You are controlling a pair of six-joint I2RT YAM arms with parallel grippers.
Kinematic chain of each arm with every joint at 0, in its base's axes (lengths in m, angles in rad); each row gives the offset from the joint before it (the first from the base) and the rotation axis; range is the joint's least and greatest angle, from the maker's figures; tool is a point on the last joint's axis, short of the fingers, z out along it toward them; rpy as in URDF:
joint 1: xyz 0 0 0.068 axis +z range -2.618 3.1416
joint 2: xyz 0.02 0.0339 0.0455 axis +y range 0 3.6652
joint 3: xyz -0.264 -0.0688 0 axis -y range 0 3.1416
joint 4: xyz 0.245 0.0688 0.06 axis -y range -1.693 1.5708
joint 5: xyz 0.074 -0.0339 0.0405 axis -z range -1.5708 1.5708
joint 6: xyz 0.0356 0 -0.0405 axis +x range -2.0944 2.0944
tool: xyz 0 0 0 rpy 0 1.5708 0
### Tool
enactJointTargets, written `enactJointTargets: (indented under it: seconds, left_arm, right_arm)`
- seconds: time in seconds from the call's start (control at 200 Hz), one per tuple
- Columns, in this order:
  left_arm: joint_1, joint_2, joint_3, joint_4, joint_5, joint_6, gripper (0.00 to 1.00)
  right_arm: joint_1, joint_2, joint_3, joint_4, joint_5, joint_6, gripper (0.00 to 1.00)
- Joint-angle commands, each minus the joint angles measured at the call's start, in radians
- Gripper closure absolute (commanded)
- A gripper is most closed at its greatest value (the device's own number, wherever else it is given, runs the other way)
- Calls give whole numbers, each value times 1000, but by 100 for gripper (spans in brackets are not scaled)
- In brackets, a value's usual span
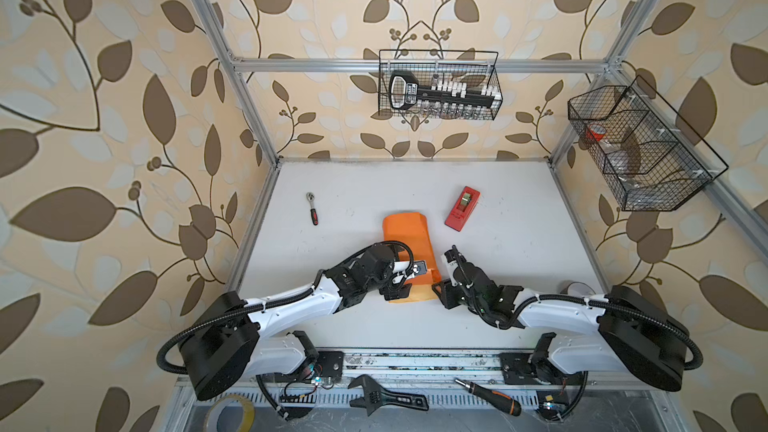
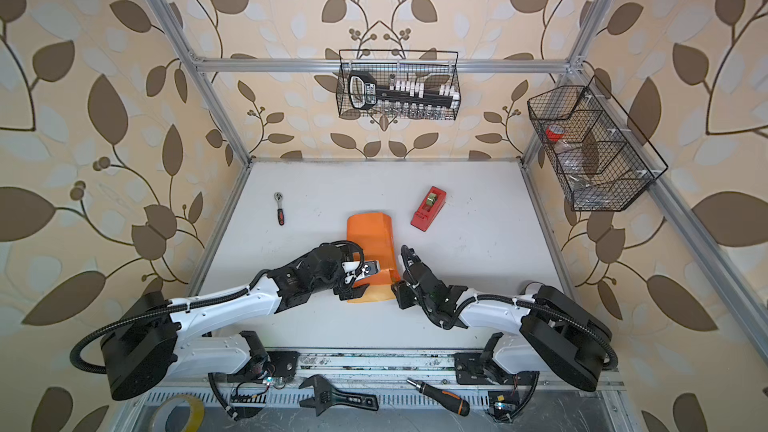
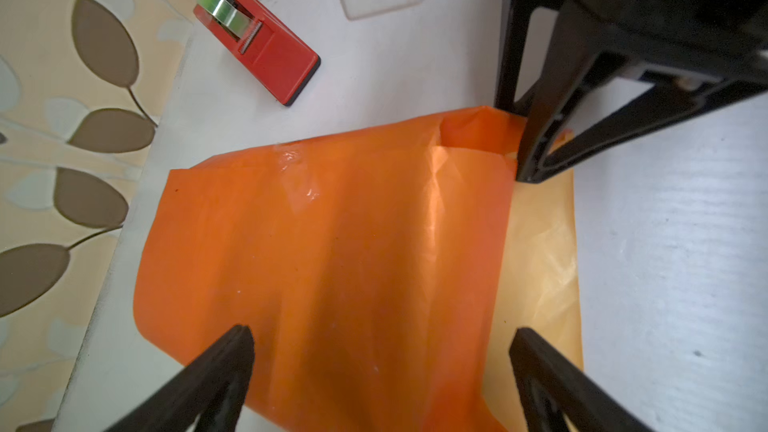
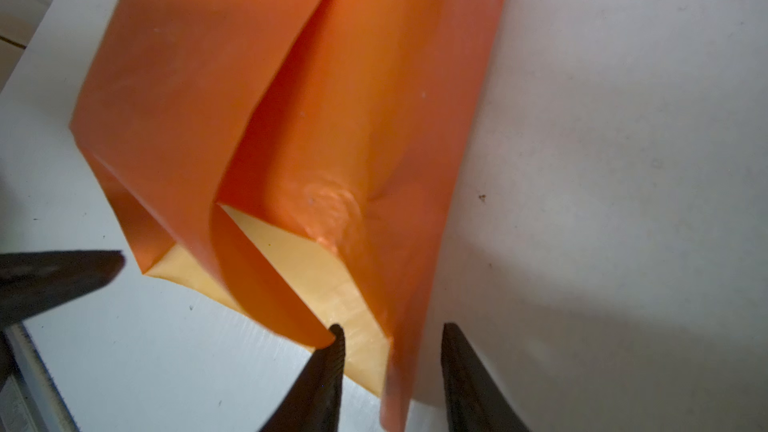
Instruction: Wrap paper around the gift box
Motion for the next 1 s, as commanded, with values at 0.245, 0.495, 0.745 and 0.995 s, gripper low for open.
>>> enactJointTargets:
  seconds: [0.245, 0.495, 0.745, 0.995]
  left_arm:
    - [-6, 96, 66, 75, -19, 129, 6]
    - [-6, 39, 42, 135, 38, 111, 3]
    - [-3, 93, 74, 70, 2, 133, 6]
    - [-1, 152, 95, 37, -43, 140, 10]
  right_arm:
    - [-4, -17, -20, -15, 25, -8, 61]
    - [-6, -6, -20, -6, 21, -7, 61]
    - [-9, -10, -20, -7, 17, -9, 62]
    - [-9, -35, -23, -16, 14, -10, 61]
